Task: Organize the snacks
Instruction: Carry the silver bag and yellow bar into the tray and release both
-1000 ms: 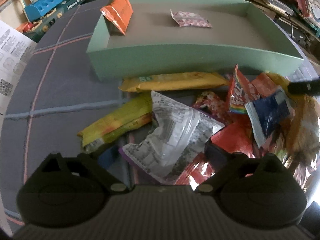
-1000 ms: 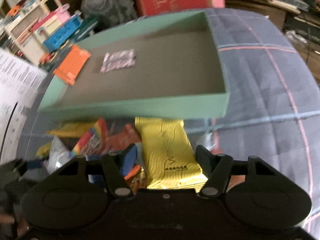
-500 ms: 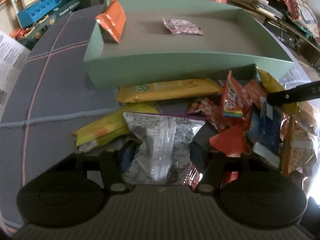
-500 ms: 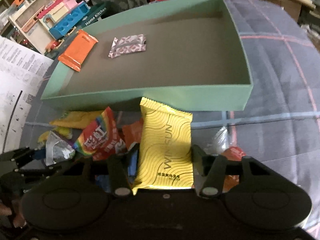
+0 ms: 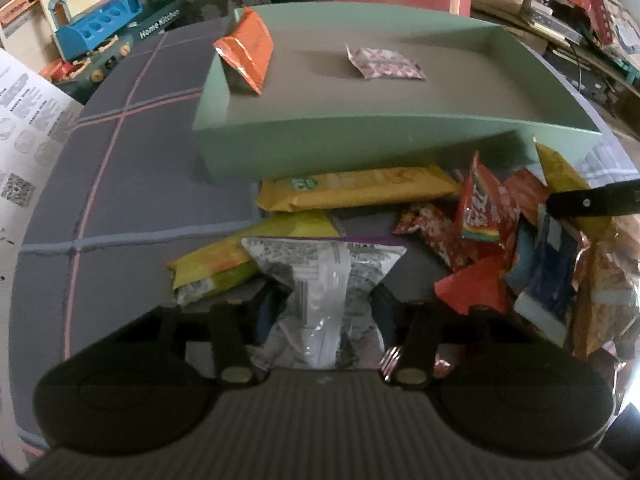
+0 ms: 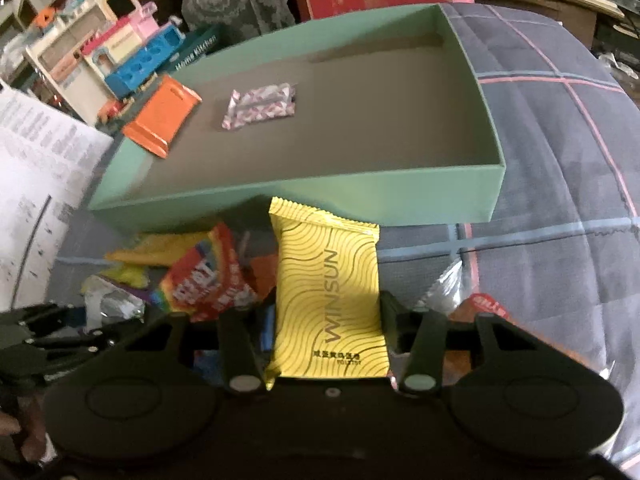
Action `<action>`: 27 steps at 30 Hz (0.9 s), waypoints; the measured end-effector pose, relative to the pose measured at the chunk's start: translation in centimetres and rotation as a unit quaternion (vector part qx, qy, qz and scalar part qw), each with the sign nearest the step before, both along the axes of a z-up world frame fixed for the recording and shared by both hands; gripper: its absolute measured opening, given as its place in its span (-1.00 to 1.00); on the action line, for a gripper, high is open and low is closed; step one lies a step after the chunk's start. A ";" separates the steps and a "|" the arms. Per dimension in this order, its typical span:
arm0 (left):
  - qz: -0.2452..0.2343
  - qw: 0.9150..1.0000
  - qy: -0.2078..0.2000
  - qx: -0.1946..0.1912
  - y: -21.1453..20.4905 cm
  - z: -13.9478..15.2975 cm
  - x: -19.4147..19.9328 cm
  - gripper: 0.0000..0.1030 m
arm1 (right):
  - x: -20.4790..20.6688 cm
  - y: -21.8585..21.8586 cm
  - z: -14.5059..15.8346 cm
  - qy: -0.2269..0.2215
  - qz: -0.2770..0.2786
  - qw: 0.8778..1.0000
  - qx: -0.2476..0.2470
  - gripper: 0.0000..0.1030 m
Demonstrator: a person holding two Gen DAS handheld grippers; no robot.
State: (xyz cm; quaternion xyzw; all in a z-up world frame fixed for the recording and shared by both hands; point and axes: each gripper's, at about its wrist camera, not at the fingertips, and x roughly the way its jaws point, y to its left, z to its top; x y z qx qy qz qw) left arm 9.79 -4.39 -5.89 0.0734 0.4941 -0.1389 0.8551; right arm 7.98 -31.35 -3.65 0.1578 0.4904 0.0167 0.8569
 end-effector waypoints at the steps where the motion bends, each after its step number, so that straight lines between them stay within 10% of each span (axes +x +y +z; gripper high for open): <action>1: -0.001 1.000 0.000 -0.001 0.1 0.2 -0.1 -0.06 | -0.1 -0.1 0.2 -0.002 -0.002 1.000 0.002 -0.06; 14: -0.001 0.998 -0.036 -0.052 1.3 5.0 -2.4 -0.07 | -2.4 -0.3 4.7 -0.049 -0.018 0.999 0.013 -0.06; 27: 0.004 0.995 -0.070 -0.065 0.5 9.4 3.8 -0.06 | 1.5 -2.4 8.5 -0.094 -0.054 0.994 -0.015 -0.06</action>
